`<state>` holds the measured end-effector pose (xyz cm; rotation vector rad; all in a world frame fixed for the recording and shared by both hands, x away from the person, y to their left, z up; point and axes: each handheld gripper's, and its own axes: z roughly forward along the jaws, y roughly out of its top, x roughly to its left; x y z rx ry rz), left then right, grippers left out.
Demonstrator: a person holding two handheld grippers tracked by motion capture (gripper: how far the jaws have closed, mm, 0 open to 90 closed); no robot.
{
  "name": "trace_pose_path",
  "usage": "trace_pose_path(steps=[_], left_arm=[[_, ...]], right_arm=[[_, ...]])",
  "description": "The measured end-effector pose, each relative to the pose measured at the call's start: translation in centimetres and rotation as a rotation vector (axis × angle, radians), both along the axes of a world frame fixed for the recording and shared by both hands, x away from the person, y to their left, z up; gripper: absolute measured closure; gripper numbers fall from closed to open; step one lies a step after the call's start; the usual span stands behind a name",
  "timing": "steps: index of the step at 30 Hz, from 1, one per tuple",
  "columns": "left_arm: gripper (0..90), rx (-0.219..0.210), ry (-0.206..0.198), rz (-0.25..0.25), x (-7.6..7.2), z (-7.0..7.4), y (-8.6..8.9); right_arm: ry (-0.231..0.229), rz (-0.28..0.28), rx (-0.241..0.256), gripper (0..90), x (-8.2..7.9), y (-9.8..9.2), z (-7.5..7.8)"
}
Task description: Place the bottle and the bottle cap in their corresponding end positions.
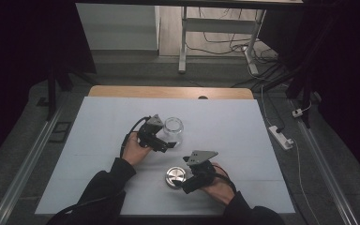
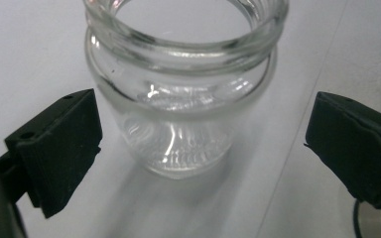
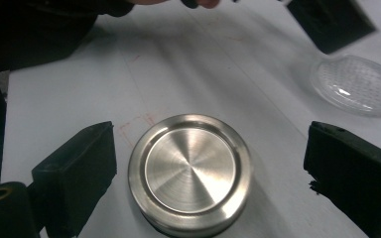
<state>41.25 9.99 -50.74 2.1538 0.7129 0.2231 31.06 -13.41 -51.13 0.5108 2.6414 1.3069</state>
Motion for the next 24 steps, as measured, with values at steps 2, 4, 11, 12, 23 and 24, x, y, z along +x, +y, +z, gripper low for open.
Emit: trace_pose_path(steps=[2,4,11,12,23,24], left_arm=[[1.1,-0.004,0.008,0.001,-0.3,0.2,0.4],[0.7,-0.015,0.01,0.003,-0.6,0.3,0.8],[0.0,-0.071,0.019,-0.02,-2.3,0.8,2.1],[0.0,-0.076,0.02,-0.027,-2.5,0.9,2.3],[0.0,-0.119,0.02,-0.031,-6.5,1.6,4.9],[0.0,-0.121,0.019,-0.023,-6.9,1.6,5.2]], right_arm=[[0.003,-0.008,0.005,5.8,0.1,-0.3,0.1],[0.005,-0.017,0.008,5.1,0.2,-0.5,0.3],[0.014,-0.039,0.002,1.7,0.1,-1.2,0.5],[0.015,-0.042,0.003,1.6,0.1,-1.4,0.6],[-0.004,-0.106,0.014,0.0,-0.3,-3.5,1.4],[-0.009,-0.11,0.014,0.0,-0.4,-3.8,1.4]])
